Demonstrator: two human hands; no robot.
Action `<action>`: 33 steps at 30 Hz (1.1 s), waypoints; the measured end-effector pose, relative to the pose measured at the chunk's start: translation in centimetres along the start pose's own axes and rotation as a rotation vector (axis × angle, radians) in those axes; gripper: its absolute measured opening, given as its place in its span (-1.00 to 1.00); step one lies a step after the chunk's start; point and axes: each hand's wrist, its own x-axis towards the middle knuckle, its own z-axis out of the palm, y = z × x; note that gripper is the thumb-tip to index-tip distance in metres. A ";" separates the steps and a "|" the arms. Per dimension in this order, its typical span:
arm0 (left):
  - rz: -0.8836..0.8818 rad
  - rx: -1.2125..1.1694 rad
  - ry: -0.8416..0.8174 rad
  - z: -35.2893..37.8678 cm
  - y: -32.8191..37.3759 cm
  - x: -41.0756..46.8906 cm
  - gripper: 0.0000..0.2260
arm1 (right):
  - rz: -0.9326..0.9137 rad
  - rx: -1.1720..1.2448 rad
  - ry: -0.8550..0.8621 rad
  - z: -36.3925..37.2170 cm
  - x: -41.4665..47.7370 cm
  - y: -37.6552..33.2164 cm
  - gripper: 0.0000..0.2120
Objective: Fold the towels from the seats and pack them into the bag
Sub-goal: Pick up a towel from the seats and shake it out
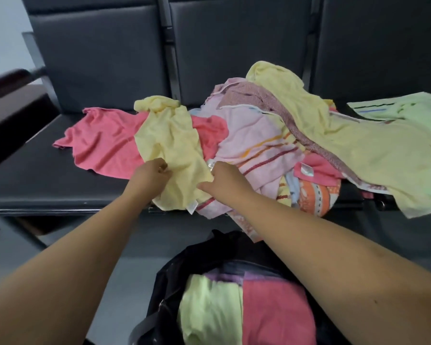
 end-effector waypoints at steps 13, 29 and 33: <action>-0.147 -1.054 -0.122 -5.2 1.2 -4.2 -0.87 | 0.124 1.119 0.096 -6.9 -3.4 -3.6 -0.79; 0.424 -1.002 -0.024 -15.3 12.8 -14.0 -0.82 | -0.232 1.252 0.187 -21.7 -15.2 -13.8 -0.79; 0.620 -0.703 -0.079 -17.7 16.9 -17.1 -0.51 | -0.306 1.328 0.208 -25.0 -18.1 -17.0 -0.89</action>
